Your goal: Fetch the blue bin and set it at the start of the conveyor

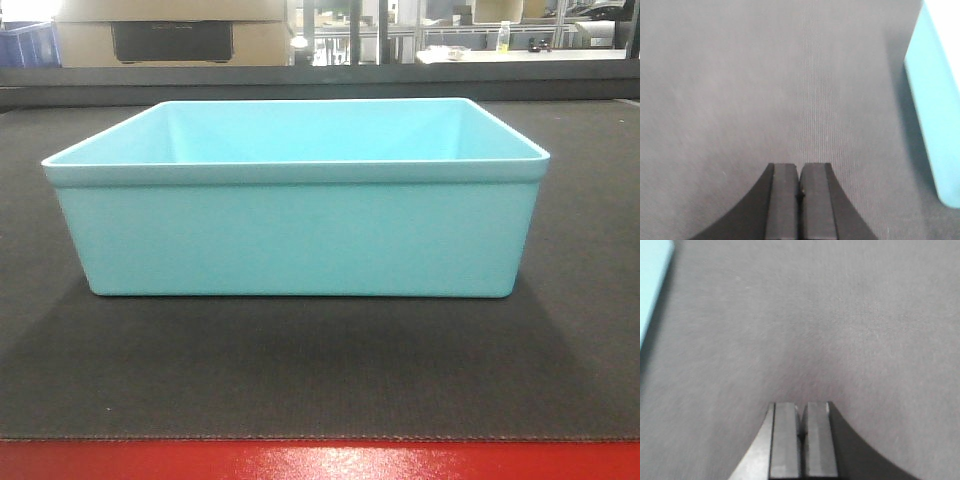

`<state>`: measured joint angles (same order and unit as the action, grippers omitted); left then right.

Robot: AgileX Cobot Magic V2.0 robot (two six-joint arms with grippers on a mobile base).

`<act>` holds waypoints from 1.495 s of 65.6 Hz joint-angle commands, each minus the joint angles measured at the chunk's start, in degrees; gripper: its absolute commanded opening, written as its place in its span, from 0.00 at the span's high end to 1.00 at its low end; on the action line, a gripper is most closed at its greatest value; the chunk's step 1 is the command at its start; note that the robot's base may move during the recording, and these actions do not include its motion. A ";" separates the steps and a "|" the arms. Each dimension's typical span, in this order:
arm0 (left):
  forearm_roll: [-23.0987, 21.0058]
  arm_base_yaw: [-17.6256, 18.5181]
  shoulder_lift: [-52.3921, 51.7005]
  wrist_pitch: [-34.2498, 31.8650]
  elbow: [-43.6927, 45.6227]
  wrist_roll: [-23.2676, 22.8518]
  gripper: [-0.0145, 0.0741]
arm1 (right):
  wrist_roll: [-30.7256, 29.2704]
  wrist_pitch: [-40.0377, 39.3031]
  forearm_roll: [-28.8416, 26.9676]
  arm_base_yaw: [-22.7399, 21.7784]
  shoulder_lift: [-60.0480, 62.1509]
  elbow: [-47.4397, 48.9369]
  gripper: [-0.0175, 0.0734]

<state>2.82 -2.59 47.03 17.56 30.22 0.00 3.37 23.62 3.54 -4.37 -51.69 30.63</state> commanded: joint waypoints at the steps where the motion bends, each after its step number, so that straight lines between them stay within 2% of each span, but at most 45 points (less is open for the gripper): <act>1: 0.64 -0.13 -5.50 -3.94 -2.42 0.00 0.93 | -0.40 -5.34 0.83 -0.24 6.45 -4.79 0.99; 16: 0.64 -0.13 -18.14 -7.30 -5.16 0.00 0.93 | -0.40 -7.52 0.83 -0.24 25.22 -8.66 0.99; 37: 0.64 -0.13 -26.29 -9.08 -5.16 0.00 0.93 | -0.40 -9.22 0.83 -0.24 42.43 -8.66 0.99; 91: 0.64 -0.13 -26.34 -9.62 -5.16 0.00 0.93 | -0.40 -9.11 0.83 -0.24 43.05 -8.66 0.99; 98: 0.64 -0.13 -28.66 -9.96 -7.46 0.00 0.93 | -0.40 -9.11 0.83 -0.24 43.05 -8.66 0.99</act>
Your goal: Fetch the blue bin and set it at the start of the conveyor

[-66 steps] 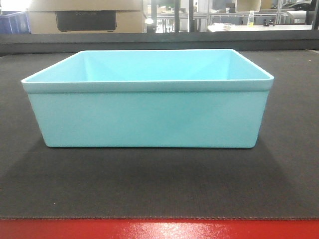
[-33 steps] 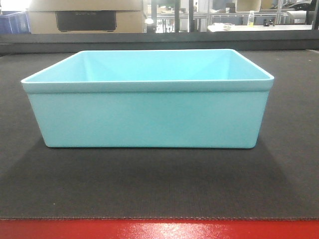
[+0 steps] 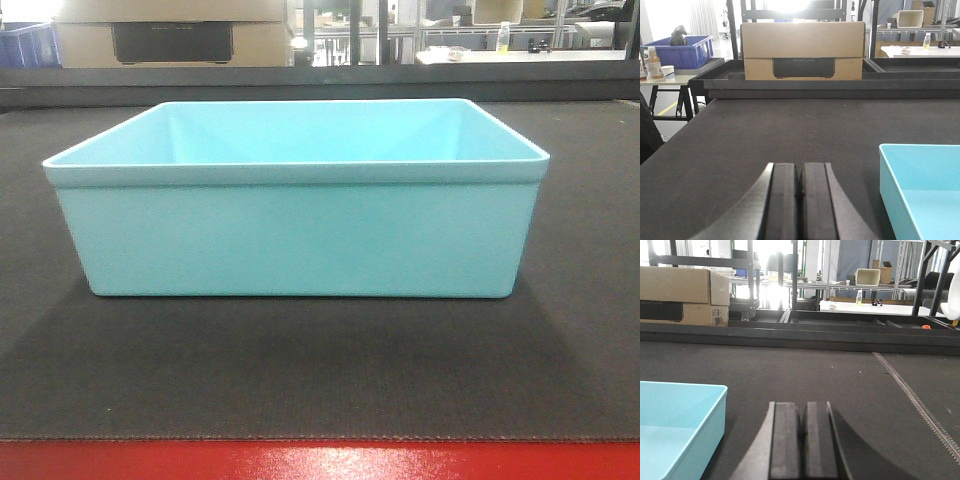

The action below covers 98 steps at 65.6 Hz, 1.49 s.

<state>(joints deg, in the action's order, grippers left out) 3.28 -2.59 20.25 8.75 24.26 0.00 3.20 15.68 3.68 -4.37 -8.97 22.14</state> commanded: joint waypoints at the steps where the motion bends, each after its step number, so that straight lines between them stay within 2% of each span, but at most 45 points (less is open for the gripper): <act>1: 0.18 -0.01 -2.42 -1.15 -1.98 0.00 0.93 | -0.24 -1.16 0.69 -0.24 0.32 -0.17 0.99; 16: -0.04 2.18 -14.30 -1.17 -13.85 0.00 0.93 | -0.24 -1.16 0.69 -0.24 0.32 -0.17 0.99; 25: -0.04 2.30 -20.25 -1.29 -20.63 0.00 0.93 | -0.24 -1.16 0.69 -0.24 0.32 -0.17 0.99; 30: -0.04 2.30 -20.25 -6.31 -24.26 0.00 0.93 | -0.24 -1.16 0.69 -0.24 0.32 -0.17 0.99; 34: -0.04 2.30 -20.25 -9.49 -24.26 0.00 0.93 | -0.24 -1.16 0.69 -0.24 0.32 -0.17 0.99; 37: -0.04 2.30 -20.25 -6.64 -24.26 0.00 0.93 | -0.24 -1.16 0.69 -0.24 0.32 -0.17 0.99; 98: -0.04 2.30 -20.25 -6.74 -24.26 0.00 0.93 | -0.24 -0.76 0.34 -1.16 0.32 -1.08 0.99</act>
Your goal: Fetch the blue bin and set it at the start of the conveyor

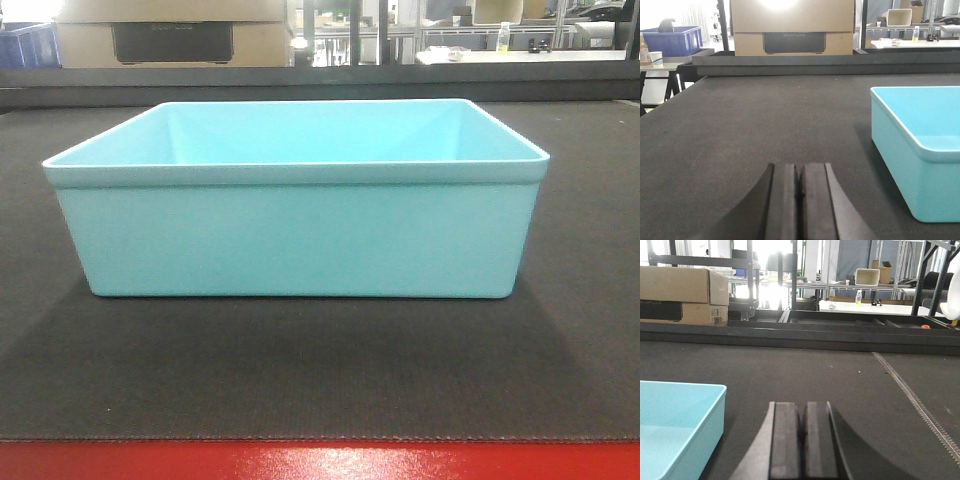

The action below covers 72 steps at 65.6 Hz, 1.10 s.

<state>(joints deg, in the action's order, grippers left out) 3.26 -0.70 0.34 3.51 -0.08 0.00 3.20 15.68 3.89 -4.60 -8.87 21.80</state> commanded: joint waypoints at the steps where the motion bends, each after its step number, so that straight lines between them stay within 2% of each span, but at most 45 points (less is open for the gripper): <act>1: -0.02 0.40 -0.34 -1.50 0.08 0.00 0.93 | -0.24 -0.76 -0.25 -1.16 0.23 -1.01 0.99; 10: -0.02 0.40 -0.34 -1.50 0.08 0.00 0.93 | -3.20 -4.82 -5.91 -4.34 0.87 -7.06 0.99; 30: -0.02 0.40 -0.34 -1.50 0.08 0.00 0.93 | -3.20 -11.42 -6.00 -4.84 8.87 -21.80 0.99; 45: -0.02 0.40 -0.34 -1.50 0.08 0.00 0.93 | -5.23 -11.65 -6.00 -4.91 8.87 -21.80 0.99; 72: -0.02 0.40 -0.34 -1.50 0.08 0.00 0.93 | -5.22 -11.65 -6.12 -4.91 8.87 -21.80 0.99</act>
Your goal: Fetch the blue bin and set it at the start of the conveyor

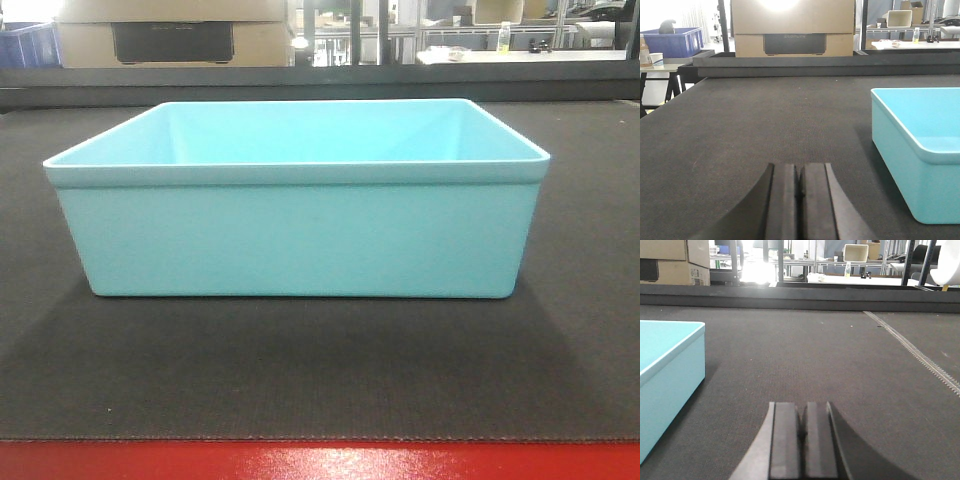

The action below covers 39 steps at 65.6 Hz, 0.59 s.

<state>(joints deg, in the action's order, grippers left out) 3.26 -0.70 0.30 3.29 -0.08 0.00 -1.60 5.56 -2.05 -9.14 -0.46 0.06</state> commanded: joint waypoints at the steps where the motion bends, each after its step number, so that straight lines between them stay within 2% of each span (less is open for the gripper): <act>1: -0.02 0.40 -0.30 -1.27 0.08 0.00 0.93 | -0.42 -1.53 -0.18 -0.37 0.46 -0.06 0.99; 39: -0.02 0.40 -0.30 -1.27 0.08 0.00 0.93 | -0.42 -1.53 -0.18 -0.37 0.46 -0.06 0.99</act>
<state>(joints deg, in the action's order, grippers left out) 3.26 -0.70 0.30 3.18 -0.08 0.00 -1.60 5.45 -2.05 -9.14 -0.46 0.06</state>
